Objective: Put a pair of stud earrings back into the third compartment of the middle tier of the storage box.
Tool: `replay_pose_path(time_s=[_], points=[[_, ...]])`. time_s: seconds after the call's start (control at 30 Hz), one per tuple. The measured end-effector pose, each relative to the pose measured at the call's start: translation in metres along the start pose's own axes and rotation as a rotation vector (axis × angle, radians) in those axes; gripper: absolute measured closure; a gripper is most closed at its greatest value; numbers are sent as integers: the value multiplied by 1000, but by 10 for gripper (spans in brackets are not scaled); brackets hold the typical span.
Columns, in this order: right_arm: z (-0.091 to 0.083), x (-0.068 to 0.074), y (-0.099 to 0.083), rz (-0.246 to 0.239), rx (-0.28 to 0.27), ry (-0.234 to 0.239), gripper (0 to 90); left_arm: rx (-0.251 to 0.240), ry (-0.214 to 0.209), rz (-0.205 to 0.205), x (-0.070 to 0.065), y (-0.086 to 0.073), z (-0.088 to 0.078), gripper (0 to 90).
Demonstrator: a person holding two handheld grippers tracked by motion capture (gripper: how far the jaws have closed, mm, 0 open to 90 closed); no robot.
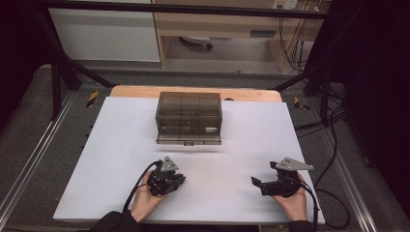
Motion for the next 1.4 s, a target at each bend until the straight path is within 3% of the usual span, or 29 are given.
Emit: replay_pose_path(time_s=[0.73, 1.4], points=[[0, 0, 0, 1, 4, 1, 10, -18, -17, 9, 1, 5, -9, 816], [0, 0, 0, 6, 4, -1, 10, -17, -15, 23, 11, 34, -22, 817]])
Point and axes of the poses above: each handheld gripper's, and its own axes: z roughly forward along the jaws, y roughly out of its top, x roughly to its left, the point moved 1 cm from there along z, roughly forward along the jaws, and after that the axes turned 9 degrees about z, right-handed, at the moved point
